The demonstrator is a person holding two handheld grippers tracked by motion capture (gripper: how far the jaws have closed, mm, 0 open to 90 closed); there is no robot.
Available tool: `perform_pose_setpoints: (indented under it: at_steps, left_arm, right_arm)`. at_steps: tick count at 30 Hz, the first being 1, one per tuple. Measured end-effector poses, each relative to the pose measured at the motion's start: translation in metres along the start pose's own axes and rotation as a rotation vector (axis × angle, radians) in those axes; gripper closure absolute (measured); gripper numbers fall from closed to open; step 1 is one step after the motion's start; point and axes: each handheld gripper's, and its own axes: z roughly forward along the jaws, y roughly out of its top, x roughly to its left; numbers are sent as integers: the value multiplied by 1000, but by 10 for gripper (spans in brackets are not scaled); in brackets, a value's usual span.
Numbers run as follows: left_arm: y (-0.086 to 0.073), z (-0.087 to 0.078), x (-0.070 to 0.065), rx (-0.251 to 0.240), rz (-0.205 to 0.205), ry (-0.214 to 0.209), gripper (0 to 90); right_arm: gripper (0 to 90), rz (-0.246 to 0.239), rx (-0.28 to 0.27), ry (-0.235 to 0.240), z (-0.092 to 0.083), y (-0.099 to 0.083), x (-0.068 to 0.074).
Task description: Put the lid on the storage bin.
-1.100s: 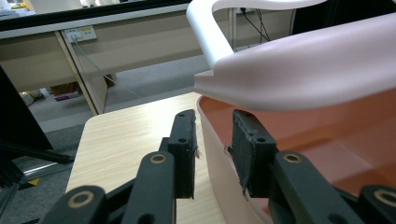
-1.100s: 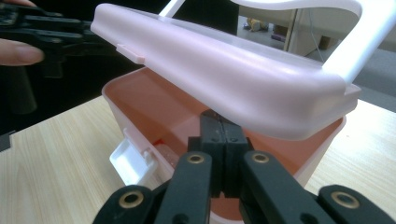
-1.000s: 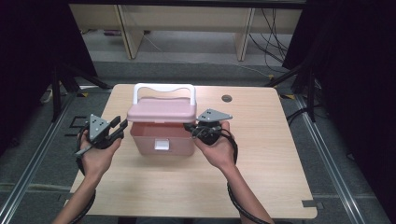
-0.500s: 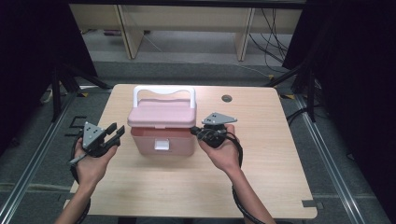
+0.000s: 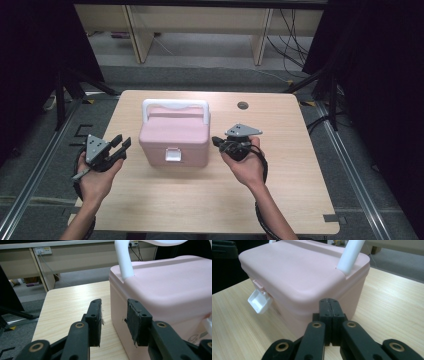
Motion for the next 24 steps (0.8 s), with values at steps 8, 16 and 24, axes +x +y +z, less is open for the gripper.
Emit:
perform_pose_setpoints:
  at_steps: [8,16,24]
  left_arm:
    - [-3,-4,6,-18,-8,12,611]
    - [-12,-11,19,-27,-23,32,551]
    - [-34,-19,32,-14,-32,68,519]
  right_arm:
    - [900,11,17,-35,-7,-6,-8]
    - [900,24,34,-75,-17,-19,-24]
    - [888,71,58,-143,-33,-40,-43]
